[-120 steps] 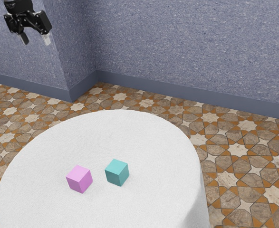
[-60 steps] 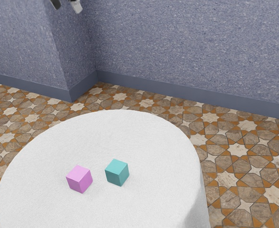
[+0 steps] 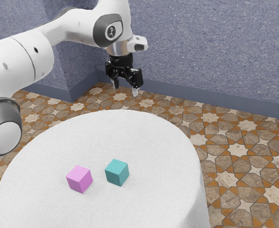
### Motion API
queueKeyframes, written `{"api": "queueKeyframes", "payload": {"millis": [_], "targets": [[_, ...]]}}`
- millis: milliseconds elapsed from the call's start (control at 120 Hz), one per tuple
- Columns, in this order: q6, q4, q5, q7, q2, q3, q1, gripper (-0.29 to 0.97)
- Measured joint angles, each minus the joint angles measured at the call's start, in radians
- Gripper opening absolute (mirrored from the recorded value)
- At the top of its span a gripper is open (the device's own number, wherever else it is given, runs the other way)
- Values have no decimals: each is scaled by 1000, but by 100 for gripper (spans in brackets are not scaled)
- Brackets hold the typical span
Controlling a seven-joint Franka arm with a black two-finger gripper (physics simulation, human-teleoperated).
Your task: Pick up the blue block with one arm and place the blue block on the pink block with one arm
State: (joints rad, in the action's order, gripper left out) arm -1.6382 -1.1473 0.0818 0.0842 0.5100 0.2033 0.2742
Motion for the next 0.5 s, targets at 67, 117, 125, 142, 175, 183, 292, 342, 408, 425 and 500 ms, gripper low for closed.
{"api": "queueKeyframes", "payload": {"millis": [67, 117, 125, 142, 175, 183, 292, 342, 408, 425, 500], "targets": [[-32, -26, 6, -4, 23, -1, -2, 66], [-56, -40, 14, -7, 42, -1, -2, 66], [-59, -43, 15, -7, 44, -1, -2, 66], [-66, -50, 19, -8, 48, -1, -2, 66], [-84, -78, 26, -9, 48, 0, -2, 66], [-88, -86, 27, -10, 47, 0, -2, 66], [-170, -257, 41, -14, -12, 0, -7, 66], [-209, -312, 45, -15, -28, 0, -8, 66], [-262, -371, 48, -17, -38, -1, -9, 66], [-277, -391, 48, -18, -43, -1, -9, 66], [-346, -472, 49, -19, -67, -1, -6, 66]]}}
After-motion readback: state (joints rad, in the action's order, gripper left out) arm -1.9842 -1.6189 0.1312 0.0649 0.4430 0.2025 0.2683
